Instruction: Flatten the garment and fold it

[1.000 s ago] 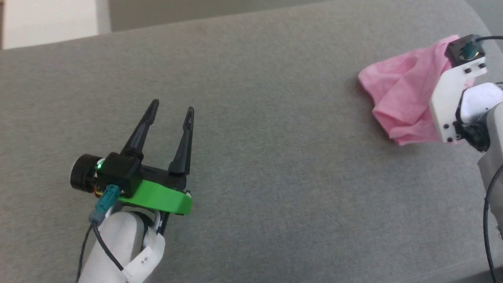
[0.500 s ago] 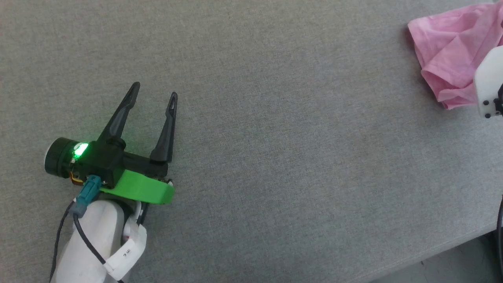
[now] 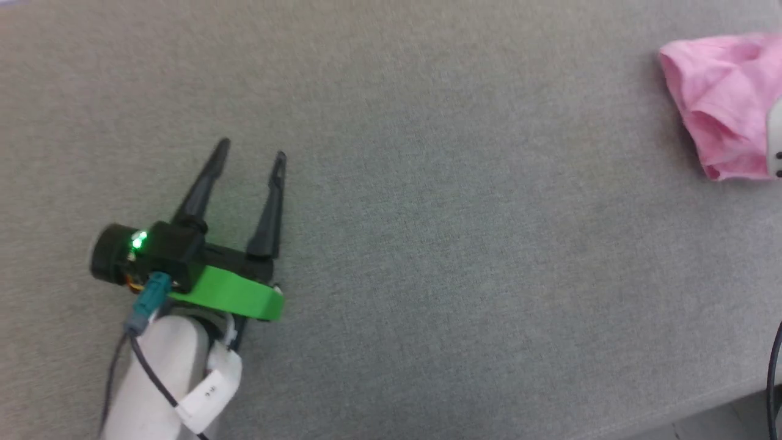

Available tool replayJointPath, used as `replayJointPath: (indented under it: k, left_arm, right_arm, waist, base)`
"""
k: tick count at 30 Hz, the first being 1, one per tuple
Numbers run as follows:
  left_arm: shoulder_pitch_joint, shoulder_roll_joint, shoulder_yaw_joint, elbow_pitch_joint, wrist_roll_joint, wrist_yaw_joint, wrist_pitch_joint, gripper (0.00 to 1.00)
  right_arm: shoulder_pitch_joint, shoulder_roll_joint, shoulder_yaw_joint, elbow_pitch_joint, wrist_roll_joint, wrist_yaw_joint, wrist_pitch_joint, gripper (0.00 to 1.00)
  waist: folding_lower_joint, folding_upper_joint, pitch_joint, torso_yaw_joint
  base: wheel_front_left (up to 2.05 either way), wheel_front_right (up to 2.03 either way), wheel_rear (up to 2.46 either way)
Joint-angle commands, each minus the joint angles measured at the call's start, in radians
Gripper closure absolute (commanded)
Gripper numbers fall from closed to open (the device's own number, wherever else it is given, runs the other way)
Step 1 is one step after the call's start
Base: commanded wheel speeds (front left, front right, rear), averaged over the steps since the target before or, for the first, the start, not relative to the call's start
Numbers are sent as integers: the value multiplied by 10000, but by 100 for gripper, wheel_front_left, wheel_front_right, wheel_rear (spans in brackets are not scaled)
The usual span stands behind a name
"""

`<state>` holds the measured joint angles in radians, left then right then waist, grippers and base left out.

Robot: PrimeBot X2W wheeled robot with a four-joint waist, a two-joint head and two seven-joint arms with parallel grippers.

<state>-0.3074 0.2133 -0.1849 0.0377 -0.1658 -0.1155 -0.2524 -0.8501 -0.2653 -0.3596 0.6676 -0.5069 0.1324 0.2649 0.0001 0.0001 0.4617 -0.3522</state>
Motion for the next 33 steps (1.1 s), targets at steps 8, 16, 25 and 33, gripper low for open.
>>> replayJointPath:
  k: [8, 16, 25, 33]
  left_arm:
    - [793, -818, 301, 329, -426, 65, -90, 0]
    - [1380, -1324, 483, 745, -592, -9, -92, 0]
    - [1860, -1571, 573, 1038, -629, -37, -92, 0]
    - [2114, -1622, 635, 1090, -647, -22, -93, 0]
  right_arm:
    - [962, 371, 442, -297, 1948, -17, -2245, 0]
    - [2851, 646, 1433, -1763, 4417, -17, -3953, 0]
    - [5687, 1588, 1509, -4152, 5637, -17, -4958, 0]
    - [7482, 2082, 1756, -5508, 5661, -17, -5216, 0]
  waist:
    - [-1, -1, -2205, 1181]
    - [-1, -1, -3276, 2195]
    - [-1, -1, -3907, 3113]
    - [-1, -1, -4084, 3534]
  base:
    - [0, 0, 0]
    - [0, 0, 0]
    - [0, 0, 0]
    - [0, 0, 0]
